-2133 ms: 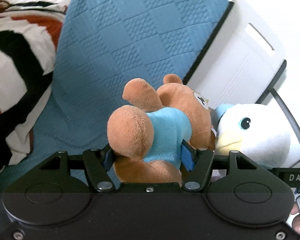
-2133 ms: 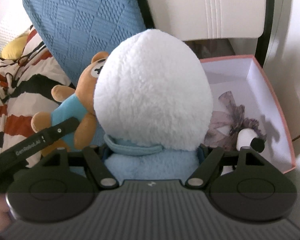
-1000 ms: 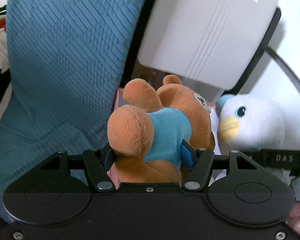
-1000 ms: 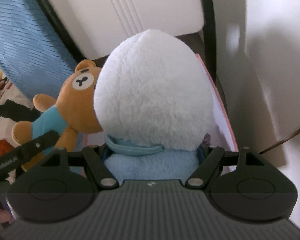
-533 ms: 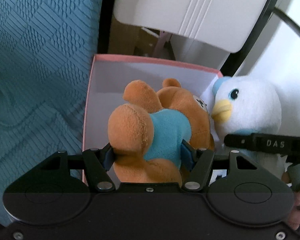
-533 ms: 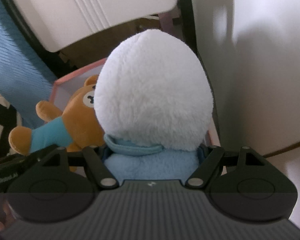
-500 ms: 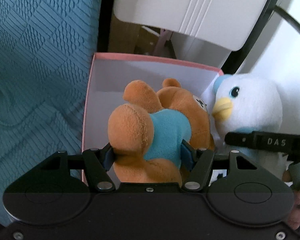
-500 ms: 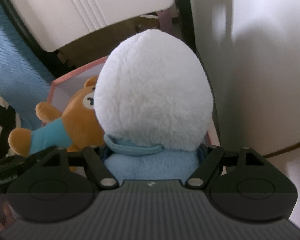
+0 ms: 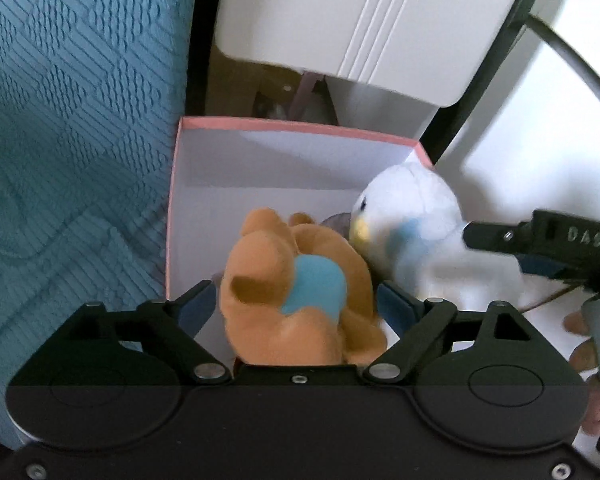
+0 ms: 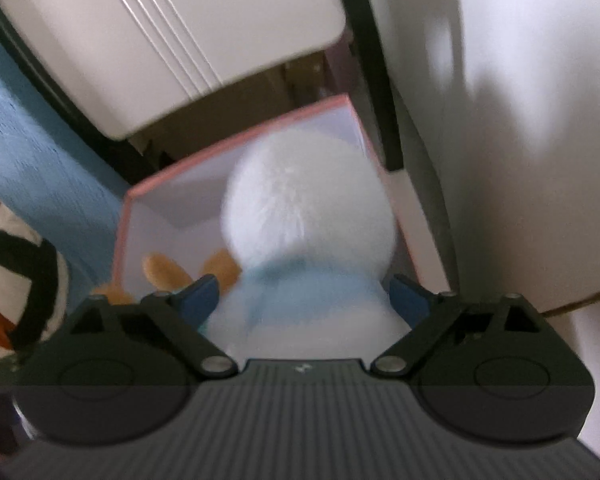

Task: Organize objects
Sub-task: 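Lower bear into pink box with left gripper while right lowers bird plush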

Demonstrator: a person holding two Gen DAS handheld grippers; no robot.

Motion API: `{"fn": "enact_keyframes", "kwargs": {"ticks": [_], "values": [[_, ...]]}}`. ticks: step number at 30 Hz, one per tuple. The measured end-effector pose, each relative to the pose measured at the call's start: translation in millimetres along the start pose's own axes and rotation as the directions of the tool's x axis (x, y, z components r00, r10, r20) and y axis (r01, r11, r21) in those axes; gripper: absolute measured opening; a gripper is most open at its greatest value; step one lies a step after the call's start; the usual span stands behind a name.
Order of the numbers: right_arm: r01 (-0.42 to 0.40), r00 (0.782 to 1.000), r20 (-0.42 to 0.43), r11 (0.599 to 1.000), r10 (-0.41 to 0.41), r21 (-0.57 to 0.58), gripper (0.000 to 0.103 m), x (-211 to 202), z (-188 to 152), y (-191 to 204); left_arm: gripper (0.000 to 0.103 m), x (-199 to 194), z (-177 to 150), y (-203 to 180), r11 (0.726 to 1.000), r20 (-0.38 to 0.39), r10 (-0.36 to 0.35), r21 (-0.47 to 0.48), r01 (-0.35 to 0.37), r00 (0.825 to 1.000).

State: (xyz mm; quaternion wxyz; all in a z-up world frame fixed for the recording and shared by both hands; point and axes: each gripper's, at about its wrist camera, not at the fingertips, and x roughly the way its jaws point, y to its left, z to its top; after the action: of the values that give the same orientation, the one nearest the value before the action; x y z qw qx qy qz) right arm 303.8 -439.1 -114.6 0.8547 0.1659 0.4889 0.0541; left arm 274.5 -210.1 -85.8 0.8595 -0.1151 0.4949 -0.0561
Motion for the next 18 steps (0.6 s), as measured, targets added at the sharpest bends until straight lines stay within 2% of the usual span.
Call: {"fn": "enact_keyframes", "kwargs": {"ticks": [10,16,18], "values": [[-0.04,0.99,0.135,0.997,0.048,-0.064,0.093,-101,-4,54,0.092,-95,10,-9,0.995,0.112,-0.071,0.073,0.063,0.991],[-0.062,0.979,0.188,0.993,0.079,-0.098,0.093,-162,-27,77,0.103,-159,6,-10,0.992,0.194,-0.1,0.098,0.083,0.976],[-0.081,0.974,0.201,0.991,0.101,-0.106,0.093,-176,-38,84,0.103,-175,2,-6,0.991,0.204,-0.105,0.106,0.085,0.973]]}}
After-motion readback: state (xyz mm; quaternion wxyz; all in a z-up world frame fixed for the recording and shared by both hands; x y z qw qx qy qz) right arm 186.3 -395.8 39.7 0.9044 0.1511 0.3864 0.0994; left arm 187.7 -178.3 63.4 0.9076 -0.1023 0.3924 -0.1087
